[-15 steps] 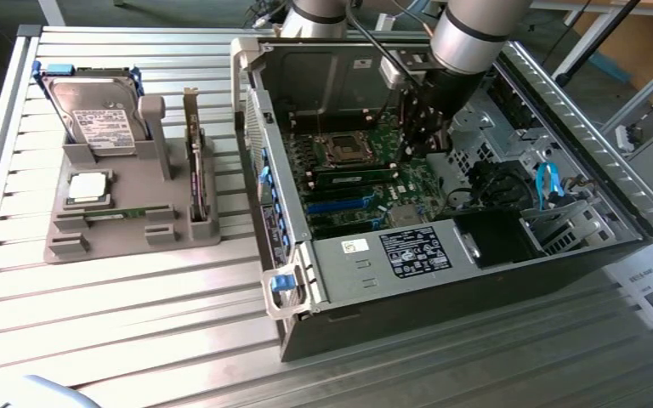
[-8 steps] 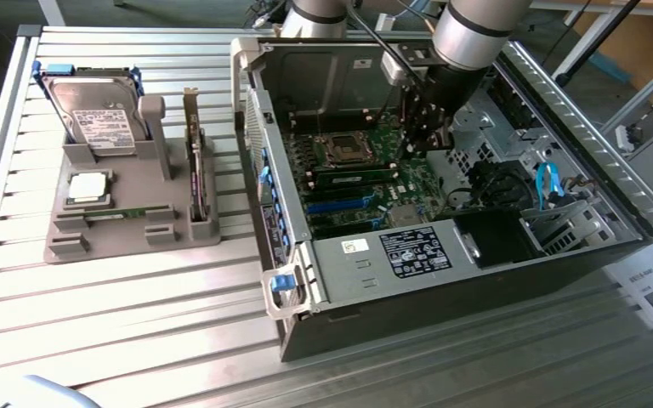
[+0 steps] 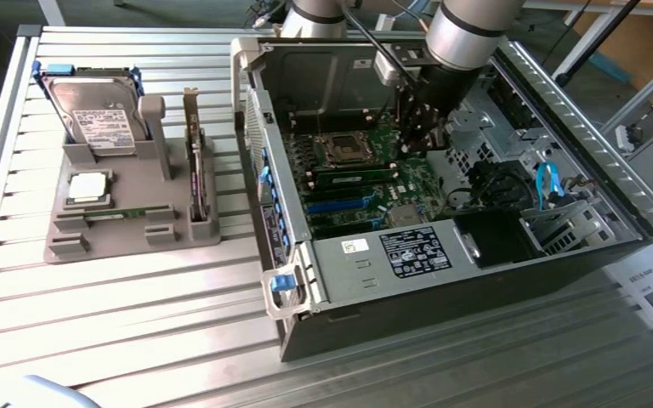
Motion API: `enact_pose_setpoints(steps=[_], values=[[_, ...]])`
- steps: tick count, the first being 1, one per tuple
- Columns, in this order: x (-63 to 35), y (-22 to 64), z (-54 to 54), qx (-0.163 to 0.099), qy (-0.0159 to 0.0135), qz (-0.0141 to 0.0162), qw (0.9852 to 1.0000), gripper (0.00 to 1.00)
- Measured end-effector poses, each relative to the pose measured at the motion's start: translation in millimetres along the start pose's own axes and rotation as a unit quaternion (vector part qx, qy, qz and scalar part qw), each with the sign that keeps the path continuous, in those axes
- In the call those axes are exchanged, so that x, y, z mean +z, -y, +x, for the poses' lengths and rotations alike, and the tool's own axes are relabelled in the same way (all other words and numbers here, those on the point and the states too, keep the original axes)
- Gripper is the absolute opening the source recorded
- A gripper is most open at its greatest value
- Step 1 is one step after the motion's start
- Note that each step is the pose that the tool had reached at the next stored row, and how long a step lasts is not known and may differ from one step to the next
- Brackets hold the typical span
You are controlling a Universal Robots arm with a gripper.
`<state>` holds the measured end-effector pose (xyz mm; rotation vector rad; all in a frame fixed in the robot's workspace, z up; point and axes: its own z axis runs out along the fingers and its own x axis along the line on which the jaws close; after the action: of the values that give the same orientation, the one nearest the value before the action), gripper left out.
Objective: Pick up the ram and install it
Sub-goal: 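Press down the ram until it locks into place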
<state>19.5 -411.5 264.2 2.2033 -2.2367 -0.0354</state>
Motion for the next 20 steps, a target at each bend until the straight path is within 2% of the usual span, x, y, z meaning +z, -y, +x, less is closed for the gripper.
enact_pose_setpoints(steps=[20], values=[[1.6, -62.8, 0.9, 0.000, 0.0000, 0.0000, 1.0000, 0.10]])
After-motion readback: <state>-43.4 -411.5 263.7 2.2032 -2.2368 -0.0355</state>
